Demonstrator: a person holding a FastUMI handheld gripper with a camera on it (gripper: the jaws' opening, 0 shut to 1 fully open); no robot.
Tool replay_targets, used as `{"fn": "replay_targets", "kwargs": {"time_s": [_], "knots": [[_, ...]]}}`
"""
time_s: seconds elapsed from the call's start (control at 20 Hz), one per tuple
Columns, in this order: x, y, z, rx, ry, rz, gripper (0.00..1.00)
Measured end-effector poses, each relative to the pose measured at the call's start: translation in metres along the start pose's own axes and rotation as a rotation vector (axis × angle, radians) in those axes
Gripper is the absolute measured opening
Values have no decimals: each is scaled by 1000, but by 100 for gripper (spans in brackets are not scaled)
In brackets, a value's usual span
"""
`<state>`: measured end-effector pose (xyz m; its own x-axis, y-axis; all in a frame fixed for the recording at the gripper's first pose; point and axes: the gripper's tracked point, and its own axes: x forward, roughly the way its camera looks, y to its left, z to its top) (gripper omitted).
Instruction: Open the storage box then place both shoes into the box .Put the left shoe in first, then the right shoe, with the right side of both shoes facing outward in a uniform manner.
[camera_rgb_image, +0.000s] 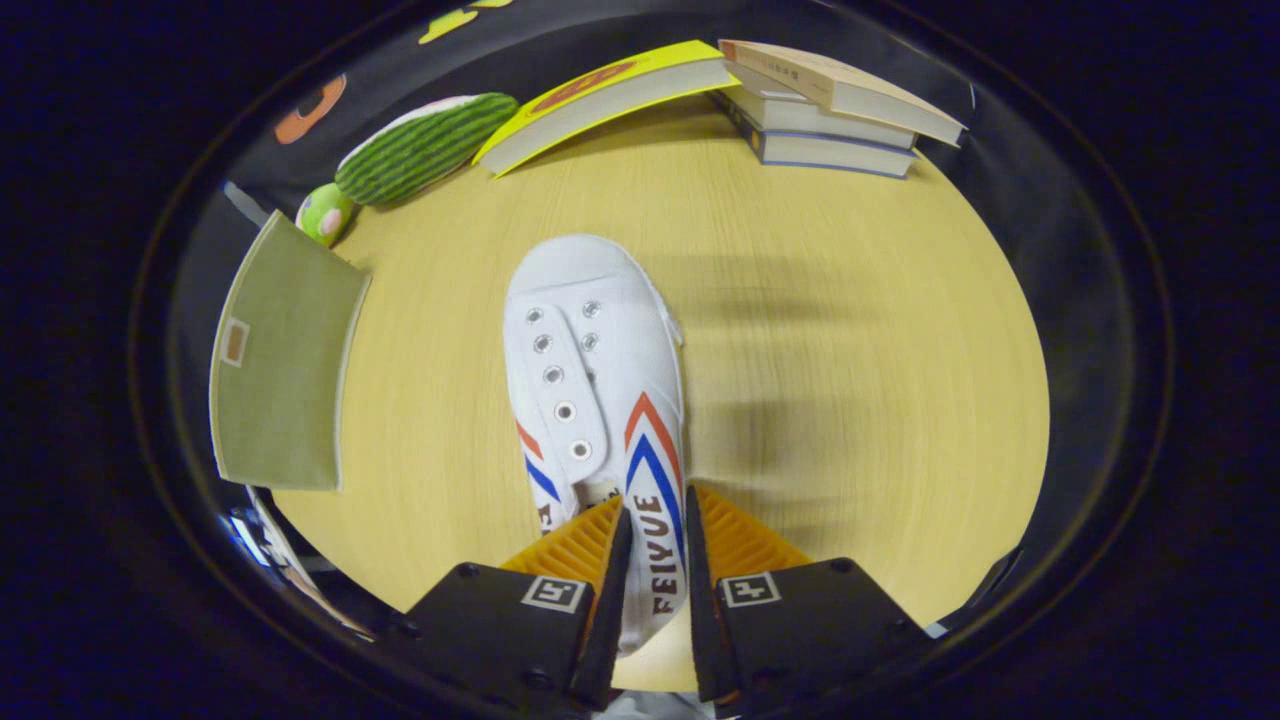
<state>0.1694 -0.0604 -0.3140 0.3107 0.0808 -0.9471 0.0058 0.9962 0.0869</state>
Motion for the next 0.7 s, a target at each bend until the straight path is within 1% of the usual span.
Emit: {"fn": "replay_targets", "kwargs": {"time_s": [0.05,0.1,0.15,0.2,0.25,0.35,0.45,0.65,0.7], "knots": [[-3,0,0,33,-17,0,35],[0,4,-4,73,-9,26,28],[4,9,-7,130,-8,58,25],[2,15,-9,168,-17,71,12],[1,15,-8,185,-37,73,9],[-5,20,-9,212,-50,98,7],[-16,30,-8,238,-52,144,6],[-56,52,-1,179,-125,155,6],[-66,59,4,188,-141,165,6]]}}
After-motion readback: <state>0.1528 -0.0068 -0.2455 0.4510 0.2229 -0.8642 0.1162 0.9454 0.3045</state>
